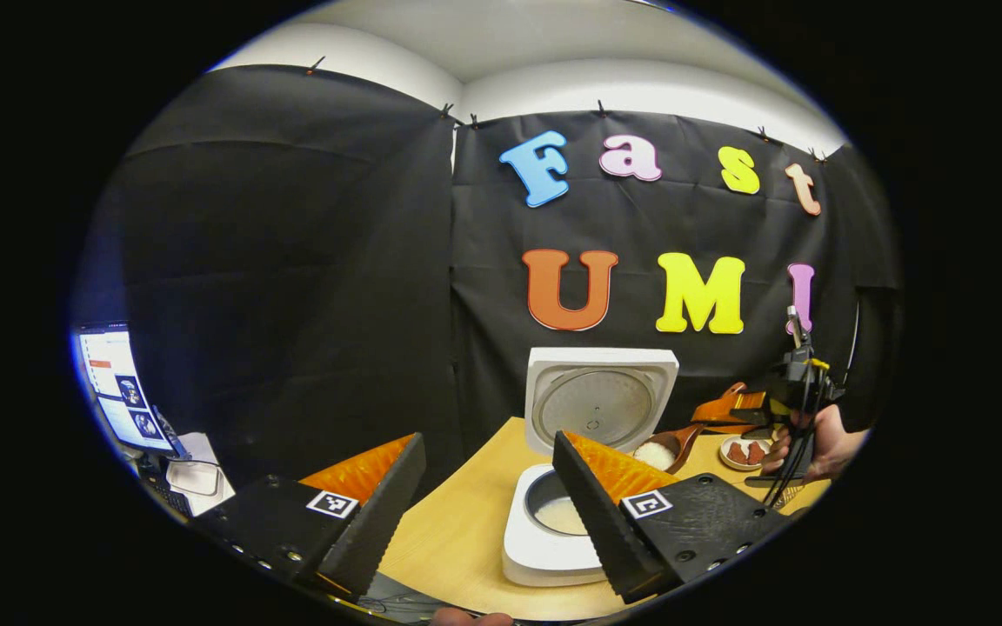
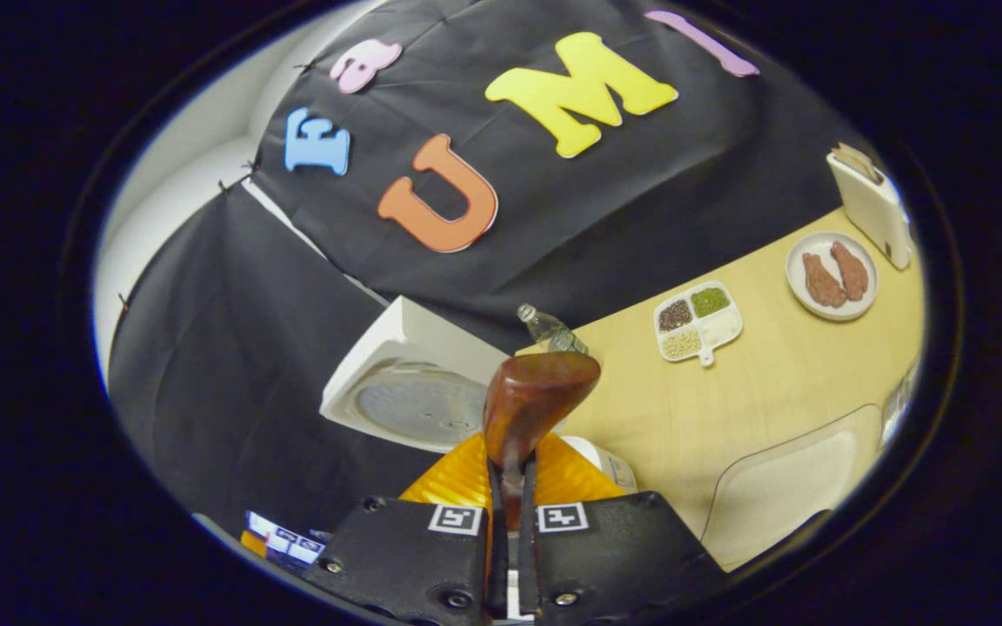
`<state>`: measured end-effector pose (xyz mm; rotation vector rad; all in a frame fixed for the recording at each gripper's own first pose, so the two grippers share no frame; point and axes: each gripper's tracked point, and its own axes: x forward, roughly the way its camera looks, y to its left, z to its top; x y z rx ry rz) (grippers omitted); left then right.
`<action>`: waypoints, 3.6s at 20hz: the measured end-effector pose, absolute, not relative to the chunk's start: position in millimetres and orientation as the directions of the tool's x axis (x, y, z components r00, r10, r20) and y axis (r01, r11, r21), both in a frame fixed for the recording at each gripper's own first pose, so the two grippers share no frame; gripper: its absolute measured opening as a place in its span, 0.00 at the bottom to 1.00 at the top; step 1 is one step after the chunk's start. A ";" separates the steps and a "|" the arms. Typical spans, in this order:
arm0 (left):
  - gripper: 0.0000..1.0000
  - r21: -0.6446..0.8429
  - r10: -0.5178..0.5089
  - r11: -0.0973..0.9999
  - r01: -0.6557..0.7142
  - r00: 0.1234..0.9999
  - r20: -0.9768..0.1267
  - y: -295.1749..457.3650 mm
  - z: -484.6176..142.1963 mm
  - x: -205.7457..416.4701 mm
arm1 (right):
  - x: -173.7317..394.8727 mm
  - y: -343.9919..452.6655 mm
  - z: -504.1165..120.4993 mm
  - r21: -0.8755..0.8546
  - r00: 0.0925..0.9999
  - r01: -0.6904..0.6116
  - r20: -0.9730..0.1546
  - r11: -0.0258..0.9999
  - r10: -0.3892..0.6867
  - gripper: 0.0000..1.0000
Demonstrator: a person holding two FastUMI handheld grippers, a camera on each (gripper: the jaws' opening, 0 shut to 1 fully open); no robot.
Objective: Close the left gripper, press the button to open the rice cooker; take a wooden spoon from the chopstick holder with the right hand, scoop a spoonful of rice and pour it into the rice cooker, then put the wooden spoon back into the chopstick holder.
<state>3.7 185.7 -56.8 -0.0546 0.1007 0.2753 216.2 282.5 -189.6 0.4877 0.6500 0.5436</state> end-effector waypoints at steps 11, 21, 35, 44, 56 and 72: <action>0.95 -0.065 0.295 0.950 -0.305 0.947 -0.124 210.4 -67.8 -16.9 | 216.9 335.3 -194.7 0.157 0.732 -0.522 -0.423 0.838 0.535 0.10; 0.95 -0.066 0.300 0.949 -0.308 0.948 -0.109 211.7 -67.1 -16.7 | 192.8 372.5 -176.5 -0.388 0.760 -0.650 -0.305 0.653 0.574 0.10; 0.95 -0.074 0.276 0.956 -0.283 0.956 -0.096 201.1 -53.2 -26.1 | 169.1 352.3 -127.6 -0.106 0.738 -0.661 -0.266 0.743 0.620 0.10; 0.95 -0.059 0.127 0.990 -0.131 0.989 -0.076 145.6 -45.6 4.4 | 145.0 247.1 -84.7 0.259 0.791 -0.502 -0.249 0.825 0.559 0.10; 0.95 -0.078 0.000 0.997 -0.006 0.997 -0.079 84.2 -44.5 50.5 | 155.8 7.2 -93.0 0.344 0.935 -0.081 -0.300 0.935 0.191 0.10; 0.95 -0.029 0.002 1.000 -0.005 0.991 -0.131 55.4 -44.8 82.6 | 196.2 -151.5 -239.7 0.199 0.876 0.175 -0.479 0.964 -0.060 0.10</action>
